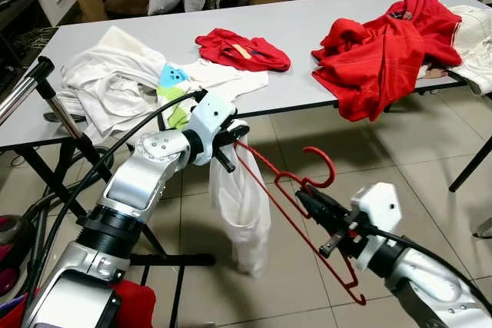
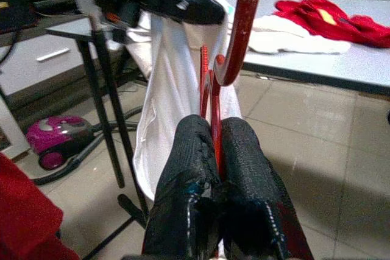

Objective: Hang hanger

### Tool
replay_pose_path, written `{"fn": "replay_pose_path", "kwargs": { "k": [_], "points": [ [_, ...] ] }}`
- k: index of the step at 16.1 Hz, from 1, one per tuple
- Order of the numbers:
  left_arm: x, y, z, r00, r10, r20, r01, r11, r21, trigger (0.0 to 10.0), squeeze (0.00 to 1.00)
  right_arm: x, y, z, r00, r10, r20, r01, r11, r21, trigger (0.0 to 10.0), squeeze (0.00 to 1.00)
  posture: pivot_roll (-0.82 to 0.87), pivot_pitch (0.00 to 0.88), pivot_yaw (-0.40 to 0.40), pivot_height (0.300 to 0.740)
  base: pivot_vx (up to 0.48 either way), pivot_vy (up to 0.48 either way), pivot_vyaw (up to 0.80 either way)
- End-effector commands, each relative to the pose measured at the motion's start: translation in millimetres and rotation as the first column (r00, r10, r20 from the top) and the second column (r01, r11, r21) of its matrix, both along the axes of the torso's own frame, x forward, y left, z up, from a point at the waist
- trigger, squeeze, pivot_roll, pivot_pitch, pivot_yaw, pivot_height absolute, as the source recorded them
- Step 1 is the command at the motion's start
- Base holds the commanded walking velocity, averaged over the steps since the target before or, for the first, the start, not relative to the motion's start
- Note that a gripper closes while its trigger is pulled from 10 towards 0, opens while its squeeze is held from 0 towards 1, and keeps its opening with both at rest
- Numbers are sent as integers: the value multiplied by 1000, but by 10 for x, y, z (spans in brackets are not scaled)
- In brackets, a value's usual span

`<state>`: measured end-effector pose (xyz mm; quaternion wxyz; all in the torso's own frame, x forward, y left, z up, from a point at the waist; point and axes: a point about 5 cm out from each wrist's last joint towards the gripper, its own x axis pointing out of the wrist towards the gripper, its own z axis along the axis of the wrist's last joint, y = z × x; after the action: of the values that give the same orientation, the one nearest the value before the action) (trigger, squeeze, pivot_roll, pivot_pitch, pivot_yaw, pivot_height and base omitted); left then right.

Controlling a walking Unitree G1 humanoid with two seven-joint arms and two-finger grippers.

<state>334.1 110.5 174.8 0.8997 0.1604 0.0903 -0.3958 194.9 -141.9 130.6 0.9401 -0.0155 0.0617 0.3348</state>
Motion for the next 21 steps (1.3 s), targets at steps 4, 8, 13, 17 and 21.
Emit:
{"fn": "replay_pose_path", "kwargs": {
  "k": [4, 8, 13, 17, 21],
  "points": [
    [-74, -75, 34, 1000, -30, 1, 30, 1000, 4, 0, 0, 84, 38, 121, 997, -59, 57, 56, 997, 54, 10000, 0, -69, 0, 106, 740, 0, 0, 0],
    [-159, -220, 75, 996, -91, 6, 91, 996, -15, 0, 0, 90, 79, 90, 999, -32, 40, 30, 999, 43, 10000, 0, -70, 0, 102, 740, 0, 0, 0],
    [-217, -201, 66, 995, -100, -4, 100, 995, -10, 10000, 0, 147, 57, 170, 995, -59, 85, 53, 996, 68, 10000, 0, -71, 0, 98, 740, 0, 0, 0],
    [-247, -211, 102, 992, -108, -63, 101, 990, -102, 10000, 0, 180, 43, 220, 991, -66, 119, 57, 995, 80, 10000, 0, -71, 0, 96, 740, 0, 0, 0],
    [-287, -209, 83, 982, -137, -128, 122, 985, -120, 10000, 1000, 218, 26, 263, 987, -69, 143, 57, 995, 83, 10000, 0, -72, 0, 96, 740, 0, 0, 0]
  ]
}}
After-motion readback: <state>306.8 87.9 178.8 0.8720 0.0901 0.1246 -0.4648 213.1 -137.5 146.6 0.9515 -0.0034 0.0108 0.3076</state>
